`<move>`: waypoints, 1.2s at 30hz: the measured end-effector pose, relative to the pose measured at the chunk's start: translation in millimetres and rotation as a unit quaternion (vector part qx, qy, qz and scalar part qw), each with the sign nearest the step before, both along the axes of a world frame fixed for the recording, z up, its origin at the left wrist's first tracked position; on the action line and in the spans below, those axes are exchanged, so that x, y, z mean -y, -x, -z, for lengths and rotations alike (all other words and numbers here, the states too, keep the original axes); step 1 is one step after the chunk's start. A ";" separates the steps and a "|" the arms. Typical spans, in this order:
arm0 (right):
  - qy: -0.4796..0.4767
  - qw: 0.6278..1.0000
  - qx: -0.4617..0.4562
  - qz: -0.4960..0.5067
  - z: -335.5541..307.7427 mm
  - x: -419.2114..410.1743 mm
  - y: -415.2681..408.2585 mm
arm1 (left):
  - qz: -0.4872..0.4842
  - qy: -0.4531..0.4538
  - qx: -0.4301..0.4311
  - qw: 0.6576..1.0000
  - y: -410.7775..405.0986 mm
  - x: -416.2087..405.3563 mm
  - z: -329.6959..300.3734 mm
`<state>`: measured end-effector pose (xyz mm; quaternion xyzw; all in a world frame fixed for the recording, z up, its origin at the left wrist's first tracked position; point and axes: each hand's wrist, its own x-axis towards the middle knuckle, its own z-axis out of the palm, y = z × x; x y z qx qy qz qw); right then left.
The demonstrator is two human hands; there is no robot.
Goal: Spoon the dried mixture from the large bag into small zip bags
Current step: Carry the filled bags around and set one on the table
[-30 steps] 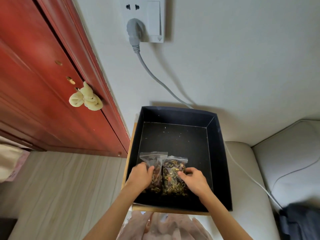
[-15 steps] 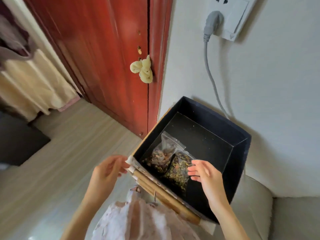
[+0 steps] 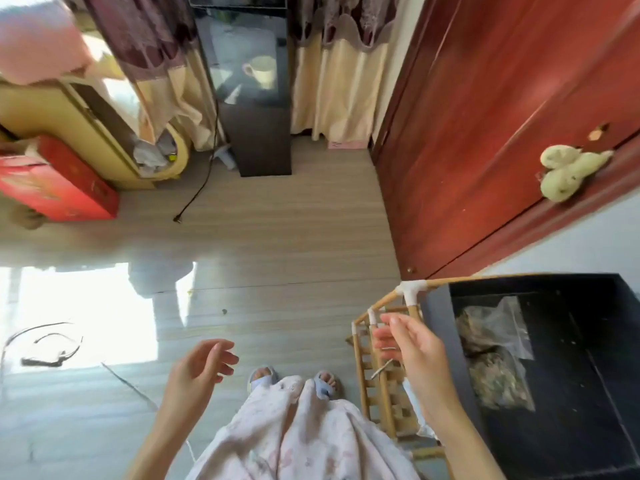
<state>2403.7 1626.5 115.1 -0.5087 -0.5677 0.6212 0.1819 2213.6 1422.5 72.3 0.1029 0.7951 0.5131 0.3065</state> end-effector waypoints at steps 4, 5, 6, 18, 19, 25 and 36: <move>0.053 0.993 0.052 -0.087 24.8 20.0 37.0 | -0.121 0.014 0.017 0.992 0.8 53.2 10.8; 0.067 0.990 0.066 -0.109 31.3 25.7 47.5 | -0.151 0.016 0.019 0.988 0.4 66.9 12.7; 0.081 0.985 0.080 -0.128 37.5 31.8 59.5 | -0.179 0.019 0.023 0.983 0.3 80.3 15.0; 0.119 0.947 0.105 -0.280 55.5 118.1 247.2 | -0.317 0.076 0.052 0.944 61.7 203.2 28.1; 0.115 0.941 0.110 -0.298 55.1 122.2 259.8 | -0.336 0.068 0.052 0.938 69.6 206.9 28.0; 0.102 0.921 0.130 -0.353 57.6 136.2 344.4 | -0.431 0.032 0.070 0.899 120.6 204.4 34.5; 0.073 0.872 0.138 -0.464 59.7 127.1 560.5 | -0.522 0.031 0.072 0.849 276.4 190.6 28.9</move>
